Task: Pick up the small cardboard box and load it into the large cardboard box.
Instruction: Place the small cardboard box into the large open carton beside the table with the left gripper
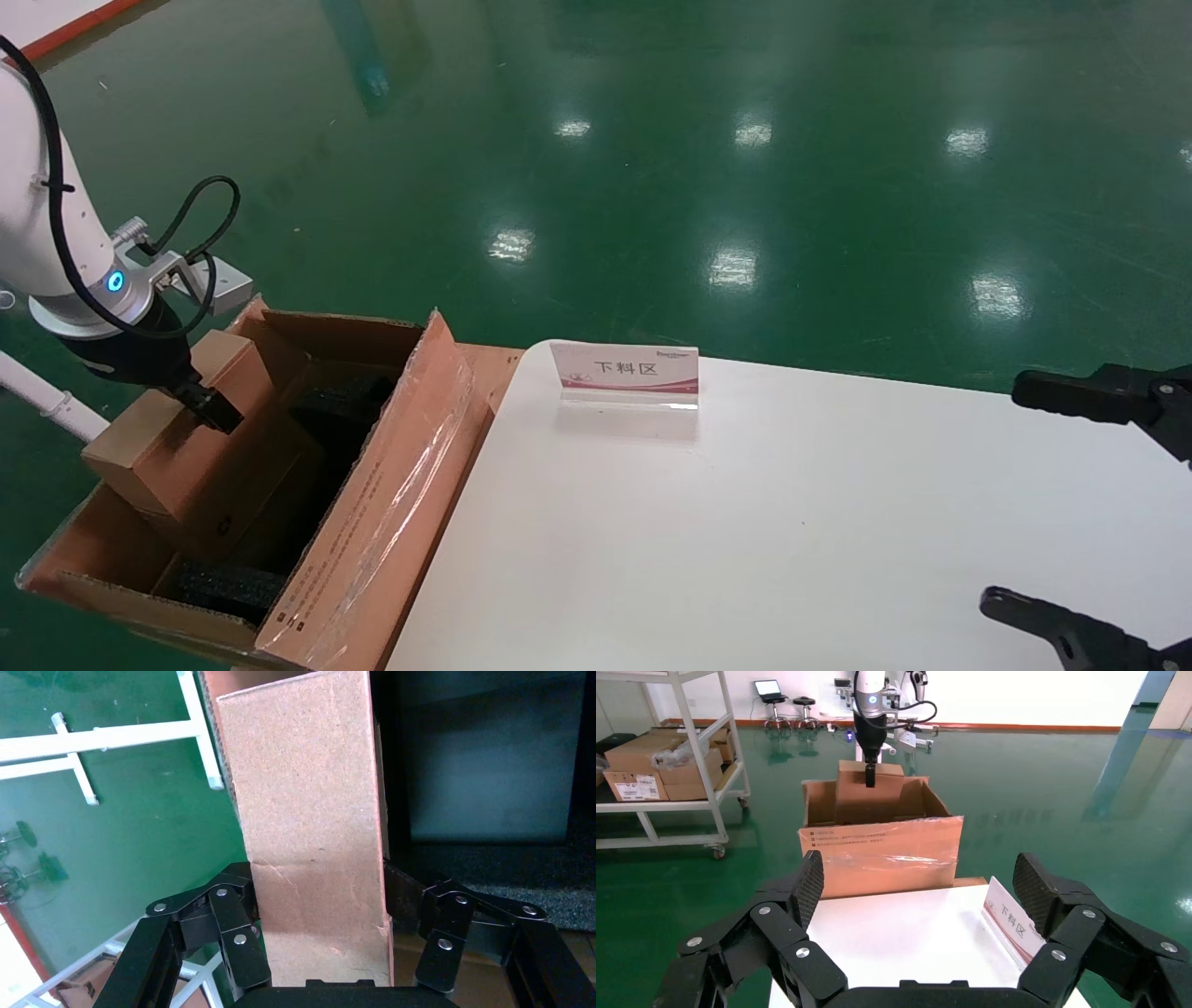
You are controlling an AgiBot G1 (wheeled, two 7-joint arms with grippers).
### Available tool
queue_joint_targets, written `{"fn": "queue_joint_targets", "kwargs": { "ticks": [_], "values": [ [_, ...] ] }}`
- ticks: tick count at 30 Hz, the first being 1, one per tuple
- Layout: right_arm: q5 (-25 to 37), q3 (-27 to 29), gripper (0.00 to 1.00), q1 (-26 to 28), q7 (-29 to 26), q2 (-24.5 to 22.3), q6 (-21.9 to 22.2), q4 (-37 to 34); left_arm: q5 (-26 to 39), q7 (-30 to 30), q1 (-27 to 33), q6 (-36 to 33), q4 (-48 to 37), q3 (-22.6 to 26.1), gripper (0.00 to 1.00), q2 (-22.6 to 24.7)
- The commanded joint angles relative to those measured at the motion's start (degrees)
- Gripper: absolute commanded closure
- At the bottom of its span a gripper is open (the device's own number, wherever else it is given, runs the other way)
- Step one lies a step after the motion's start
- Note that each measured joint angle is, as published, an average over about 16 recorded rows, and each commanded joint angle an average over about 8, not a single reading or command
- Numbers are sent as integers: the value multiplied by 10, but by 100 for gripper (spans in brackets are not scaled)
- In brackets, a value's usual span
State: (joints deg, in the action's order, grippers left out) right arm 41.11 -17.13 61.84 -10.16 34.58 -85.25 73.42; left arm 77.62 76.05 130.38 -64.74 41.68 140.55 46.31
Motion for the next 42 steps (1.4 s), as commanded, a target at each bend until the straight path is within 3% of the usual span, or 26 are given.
{"fn": "queue_joint_targets", "kwargs": {
  "ticks": [1,37,39,42],
  "values": [
    [0,0,0,0,0,0,0,0,-2,-1,-6,1,-5,-1,100,3],
    [-1,-1,0,0,1,0,0,0,-4,0,-44,24,-53,-4,100,24],
    [-1,-1,0,0,1,0,0,0,-1,4,-48,24,-54,-2,90,26],
    [-1,-1,0,0,1,-1,1,0,3,9,-53,25,-56,2,54,29]
  ]
}}
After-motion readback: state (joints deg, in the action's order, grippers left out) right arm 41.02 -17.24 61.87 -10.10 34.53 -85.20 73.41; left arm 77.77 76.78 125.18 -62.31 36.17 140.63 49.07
